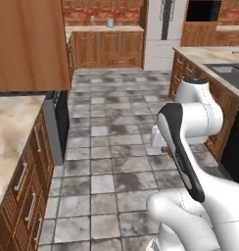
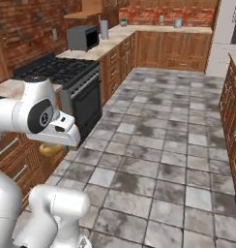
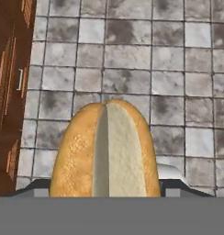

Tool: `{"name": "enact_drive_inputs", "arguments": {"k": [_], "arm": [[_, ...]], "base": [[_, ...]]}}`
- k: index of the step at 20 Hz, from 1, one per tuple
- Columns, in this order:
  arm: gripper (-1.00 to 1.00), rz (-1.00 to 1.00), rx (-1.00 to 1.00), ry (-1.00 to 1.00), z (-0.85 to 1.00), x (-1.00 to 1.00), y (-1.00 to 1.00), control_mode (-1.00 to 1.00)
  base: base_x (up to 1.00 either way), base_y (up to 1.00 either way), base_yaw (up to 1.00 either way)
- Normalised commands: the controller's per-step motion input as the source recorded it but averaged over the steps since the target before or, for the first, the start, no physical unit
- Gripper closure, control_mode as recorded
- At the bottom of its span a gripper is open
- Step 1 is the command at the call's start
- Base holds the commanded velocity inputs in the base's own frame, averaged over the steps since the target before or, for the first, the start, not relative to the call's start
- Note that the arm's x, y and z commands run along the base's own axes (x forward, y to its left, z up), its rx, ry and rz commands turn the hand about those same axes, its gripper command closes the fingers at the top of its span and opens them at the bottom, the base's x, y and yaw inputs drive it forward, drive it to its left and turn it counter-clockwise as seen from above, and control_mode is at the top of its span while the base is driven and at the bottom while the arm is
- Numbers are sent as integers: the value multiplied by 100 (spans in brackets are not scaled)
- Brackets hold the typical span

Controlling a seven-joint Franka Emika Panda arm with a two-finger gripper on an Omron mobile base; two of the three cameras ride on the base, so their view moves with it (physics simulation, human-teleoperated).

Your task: Move the hot dog bun to the plate on the dining table and place the condiment next to that plate. Then navigate to the fridge and take the sausage and place it on the plate as well.

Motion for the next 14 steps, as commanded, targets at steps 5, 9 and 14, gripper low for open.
{"name": "enact_drive_inputs", "arguments": {"k": [5,9,14], "arm": [[100,0,0,0,0,0,0,100],[100,0,0,0,0,0,0,100],[100,0,0,0,0,0,0,100]], "base": [[0,-79,-67],[-9,-97,-54],[-1,-100,-36]]}}
